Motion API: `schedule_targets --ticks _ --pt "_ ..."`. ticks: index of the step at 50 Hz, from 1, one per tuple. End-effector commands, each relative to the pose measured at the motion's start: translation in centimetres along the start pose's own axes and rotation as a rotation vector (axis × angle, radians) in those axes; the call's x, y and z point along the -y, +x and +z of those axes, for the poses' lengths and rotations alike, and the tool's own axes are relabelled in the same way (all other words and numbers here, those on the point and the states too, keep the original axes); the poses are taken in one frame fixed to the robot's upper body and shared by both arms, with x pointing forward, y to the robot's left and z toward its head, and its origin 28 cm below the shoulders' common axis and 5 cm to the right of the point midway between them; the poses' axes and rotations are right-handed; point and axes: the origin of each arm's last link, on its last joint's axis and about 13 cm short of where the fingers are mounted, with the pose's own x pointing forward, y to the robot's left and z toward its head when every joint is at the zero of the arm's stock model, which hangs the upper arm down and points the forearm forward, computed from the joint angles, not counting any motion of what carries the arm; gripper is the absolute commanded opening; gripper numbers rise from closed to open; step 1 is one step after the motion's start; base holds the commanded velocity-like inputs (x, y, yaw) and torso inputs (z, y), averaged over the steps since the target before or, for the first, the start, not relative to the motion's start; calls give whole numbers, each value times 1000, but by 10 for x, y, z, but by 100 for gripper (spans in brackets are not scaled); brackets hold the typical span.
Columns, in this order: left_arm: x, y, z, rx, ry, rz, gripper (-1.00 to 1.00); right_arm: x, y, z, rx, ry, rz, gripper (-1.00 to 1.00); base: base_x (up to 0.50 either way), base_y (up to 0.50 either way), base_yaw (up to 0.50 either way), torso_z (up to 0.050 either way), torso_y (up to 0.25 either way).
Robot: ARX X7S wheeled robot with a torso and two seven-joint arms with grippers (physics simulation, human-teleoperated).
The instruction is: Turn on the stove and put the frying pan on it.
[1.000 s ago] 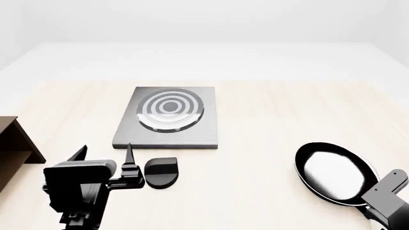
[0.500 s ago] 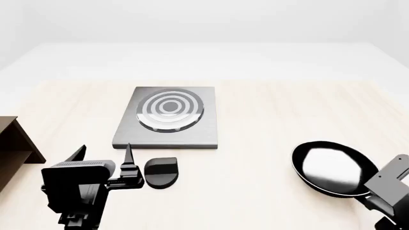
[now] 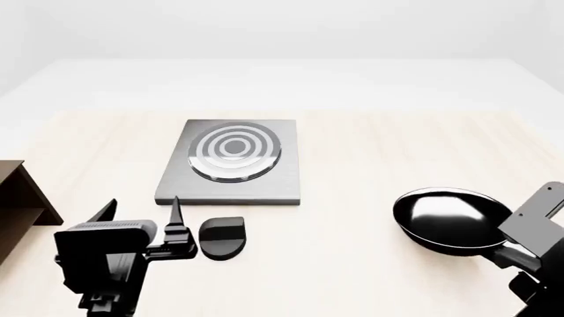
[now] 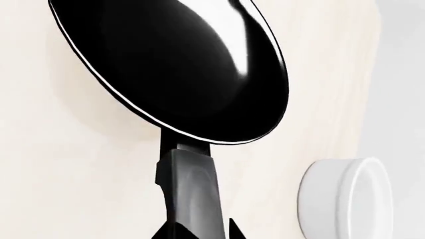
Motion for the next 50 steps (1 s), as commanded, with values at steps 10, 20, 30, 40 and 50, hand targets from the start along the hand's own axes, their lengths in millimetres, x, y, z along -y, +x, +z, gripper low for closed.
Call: schedule_targets --ticks 10,20,30,40,50 --pt "-1 0 2 4 -1 2 100 32 -29 30 139 -14 -163 -100 0 0 0 0 1" --pt "-1 0 3 7 -2 3 100 38 -38 40 175 -25 -188 -100 0 0 0 0 1" --pt "-2 0 2 5 -3 7 100 45 -46 53 224 -37 -208 -100 0 0 0 0 1" --pt "-3 0 1 3 -5 11 100 49 -47 71 326 -13 -201 -100 0 0 0 0 2" --pt "-3 0 0 3 -13 12 100 57 -48 88 389 -1 -253 -100 0 0 0 2 1"
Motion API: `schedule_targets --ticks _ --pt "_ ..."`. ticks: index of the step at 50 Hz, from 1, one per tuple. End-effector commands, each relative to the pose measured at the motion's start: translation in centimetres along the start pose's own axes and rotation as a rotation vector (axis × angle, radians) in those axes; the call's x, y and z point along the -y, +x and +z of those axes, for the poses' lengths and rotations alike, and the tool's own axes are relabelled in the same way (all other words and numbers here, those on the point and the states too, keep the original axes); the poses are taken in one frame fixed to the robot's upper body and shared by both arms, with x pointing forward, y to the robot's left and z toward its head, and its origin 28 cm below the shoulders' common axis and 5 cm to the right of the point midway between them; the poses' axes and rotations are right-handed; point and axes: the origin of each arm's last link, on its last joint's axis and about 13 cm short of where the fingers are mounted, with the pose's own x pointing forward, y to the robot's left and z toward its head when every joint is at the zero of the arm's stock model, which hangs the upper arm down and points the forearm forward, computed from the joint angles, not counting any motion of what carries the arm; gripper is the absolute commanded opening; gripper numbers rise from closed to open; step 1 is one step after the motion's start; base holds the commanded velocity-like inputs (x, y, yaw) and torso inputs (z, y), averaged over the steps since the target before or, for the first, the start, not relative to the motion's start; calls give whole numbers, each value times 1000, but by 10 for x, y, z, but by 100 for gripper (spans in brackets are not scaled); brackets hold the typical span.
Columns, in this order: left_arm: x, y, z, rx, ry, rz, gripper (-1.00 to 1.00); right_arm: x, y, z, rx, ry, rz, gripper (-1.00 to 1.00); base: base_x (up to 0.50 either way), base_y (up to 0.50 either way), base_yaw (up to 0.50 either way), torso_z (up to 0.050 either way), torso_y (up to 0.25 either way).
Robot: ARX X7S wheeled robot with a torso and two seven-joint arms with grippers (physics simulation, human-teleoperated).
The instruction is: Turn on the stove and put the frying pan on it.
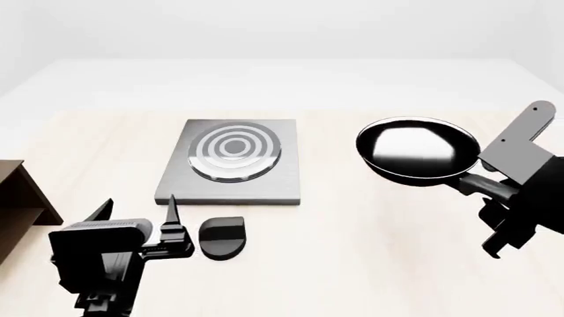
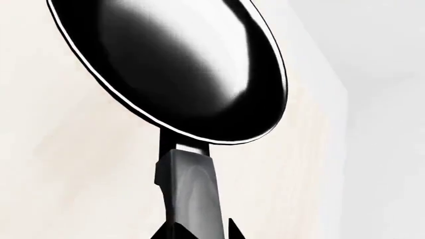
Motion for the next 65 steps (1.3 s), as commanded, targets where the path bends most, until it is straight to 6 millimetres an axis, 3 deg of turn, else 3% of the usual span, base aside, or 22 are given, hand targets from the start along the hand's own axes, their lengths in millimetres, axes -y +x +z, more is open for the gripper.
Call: schedule_targets --ticks 1,27,39,65 --pt "0 0 -1 0 -7 1 100 28 -10 28 143 6 -209 -100 0 0 0 0 0" --pt "-2 0 -2 -3 -18 6 100 34 0 66 295 35 -227 -100 0 0 0 0 2" --pt "-3 0 -2 -2 -18 11 100 32 9 99 409 46 -217 -100 0 0 0 0 2" --pt "-3 0 -1 8 -19 -4 100 14 36 150 557 60 -188 -100 0 0 0 1 2"
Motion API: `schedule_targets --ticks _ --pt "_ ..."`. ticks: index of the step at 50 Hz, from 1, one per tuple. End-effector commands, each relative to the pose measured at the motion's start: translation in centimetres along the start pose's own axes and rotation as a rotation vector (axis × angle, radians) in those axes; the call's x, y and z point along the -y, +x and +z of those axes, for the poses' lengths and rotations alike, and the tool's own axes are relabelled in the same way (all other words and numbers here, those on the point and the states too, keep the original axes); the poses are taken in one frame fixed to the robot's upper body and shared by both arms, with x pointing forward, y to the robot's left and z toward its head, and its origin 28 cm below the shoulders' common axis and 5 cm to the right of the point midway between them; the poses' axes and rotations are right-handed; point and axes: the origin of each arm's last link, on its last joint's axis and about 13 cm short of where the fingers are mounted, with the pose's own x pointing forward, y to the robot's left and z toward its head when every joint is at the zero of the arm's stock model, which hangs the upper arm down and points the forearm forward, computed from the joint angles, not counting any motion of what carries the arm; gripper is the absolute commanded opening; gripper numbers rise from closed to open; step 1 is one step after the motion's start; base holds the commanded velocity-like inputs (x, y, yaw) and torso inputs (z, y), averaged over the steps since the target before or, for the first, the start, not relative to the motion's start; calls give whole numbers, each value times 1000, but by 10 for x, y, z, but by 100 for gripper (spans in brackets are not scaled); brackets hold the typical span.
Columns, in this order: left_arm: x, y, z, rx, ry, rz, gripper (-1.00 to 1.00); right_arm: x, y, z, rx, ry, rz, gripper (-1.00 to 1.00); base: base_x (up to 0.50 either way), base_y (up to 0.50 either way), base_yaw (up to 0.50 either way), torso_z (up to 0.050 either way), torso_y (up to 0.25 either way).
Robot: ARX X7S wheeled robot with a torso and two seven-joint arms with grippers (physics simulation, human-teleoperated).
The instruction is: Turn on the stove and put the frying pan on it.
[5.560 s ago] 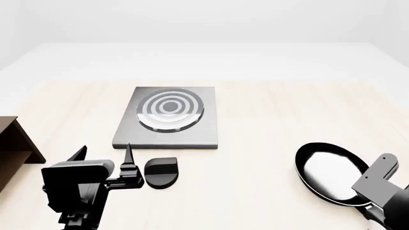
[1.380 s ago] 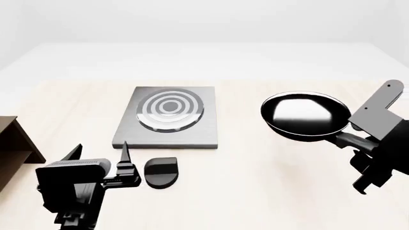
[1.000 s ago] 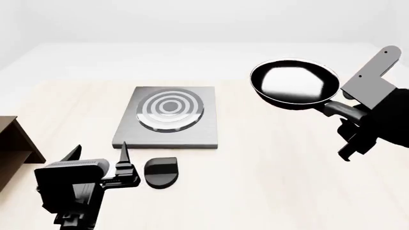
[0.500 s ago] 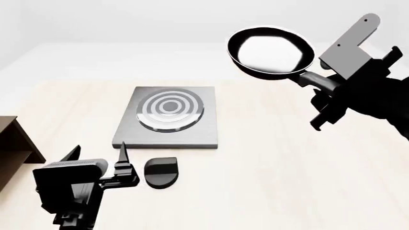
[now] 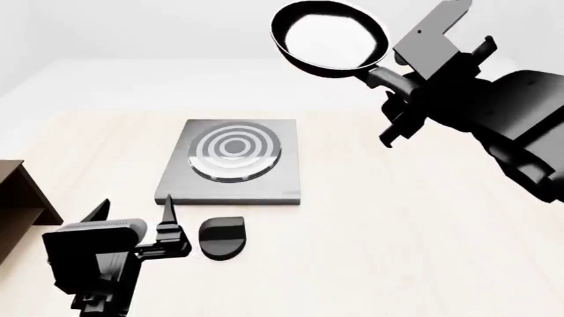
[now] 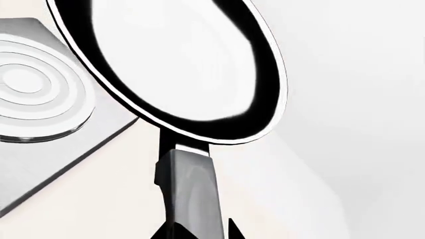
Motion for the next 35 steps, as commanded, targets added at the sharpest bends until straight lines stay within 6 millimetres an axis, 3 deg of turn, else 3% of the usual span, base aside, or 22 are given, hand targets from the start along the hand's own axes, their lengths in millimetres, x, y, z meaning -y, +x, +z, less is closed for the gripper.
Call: schedule_targets --ticks 1,35 --pt "0 0 0 4 -1 -11 100 4 10 26 112 -25 -111 -100 0 0 0 0 0" --pt "1 -2 -3 21 -14 -52 100 -33 43 67 227 9 -73 -100 0 0 0 0 2"
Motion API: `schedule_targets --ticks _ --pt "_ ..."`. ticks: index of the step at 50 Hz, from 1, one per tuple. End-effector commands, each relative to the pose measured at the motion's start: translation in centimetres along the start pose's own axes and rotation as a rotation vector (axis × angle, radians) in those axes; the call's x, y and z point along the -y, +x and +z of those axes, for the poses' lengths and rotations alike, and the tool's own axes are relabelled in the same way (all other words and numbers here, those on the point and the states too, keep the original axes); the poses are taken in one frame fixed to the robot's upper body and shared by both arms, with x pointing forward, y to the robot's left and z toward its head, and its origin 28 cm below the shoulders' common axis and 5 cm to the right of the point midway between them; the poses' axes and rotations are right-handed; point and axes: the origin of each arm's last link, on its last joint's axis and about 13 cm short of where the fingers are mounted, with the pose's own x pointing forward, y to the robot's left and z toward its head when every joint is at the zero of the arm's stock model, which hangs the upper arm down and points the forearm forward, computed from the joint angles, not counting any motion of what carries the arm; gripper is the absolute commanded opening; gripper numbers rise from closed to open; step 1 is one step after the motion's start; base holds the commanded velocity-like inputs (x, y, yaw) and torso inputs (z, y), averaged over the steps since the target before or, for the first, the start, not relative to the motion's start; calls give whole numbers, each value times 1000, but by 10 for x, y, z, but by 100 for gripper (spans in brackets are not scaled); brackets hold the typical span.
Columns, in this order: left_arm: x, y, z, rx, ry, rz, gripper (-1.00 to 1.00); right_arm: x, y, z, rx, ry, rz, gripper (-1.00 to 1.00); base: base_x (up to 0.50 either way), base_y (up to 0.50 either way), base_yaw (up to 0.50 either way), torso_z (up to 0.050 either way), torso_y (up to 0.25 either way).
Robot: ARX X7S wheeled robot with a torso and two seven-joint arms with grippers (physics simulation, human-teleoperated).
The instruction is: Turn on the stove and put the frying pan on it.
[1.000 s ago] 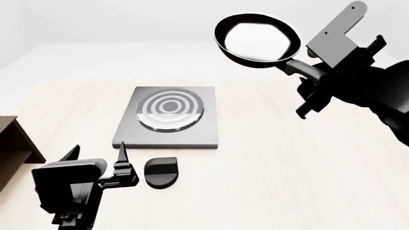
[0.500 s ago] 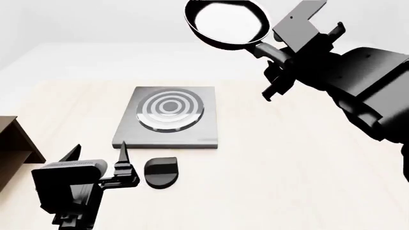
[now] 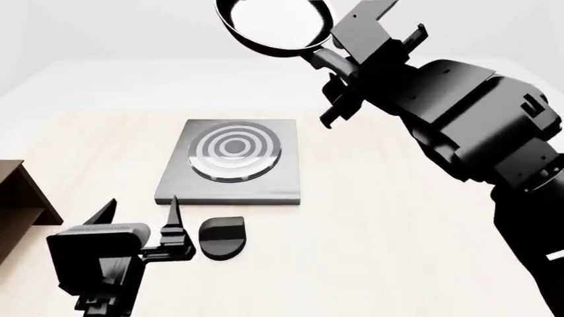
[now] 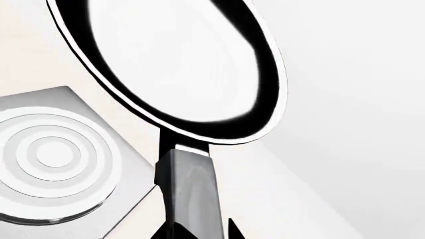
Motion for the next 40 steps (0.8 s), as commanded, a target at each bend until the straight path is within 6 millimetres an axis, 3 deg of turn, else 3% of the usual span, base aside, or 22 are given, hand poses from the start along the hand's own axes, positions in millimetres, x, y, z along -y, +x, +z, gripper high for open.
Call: schedule_targets --ticks 1,30,40 --pt "0 -1 -1 8 -6 -12 100 -1 6 26 92 -42 -88 -100 0 0 0 0 0" --pt "-2 -4 2 38 -10 -56 100 -47 34 51 157 28 -32 -100 0 0 0 1 2" --pt "-3 -5 3 64 -12 -65 100 -65 39 51 158 19 -12 -100 0 0 0 0 -214"
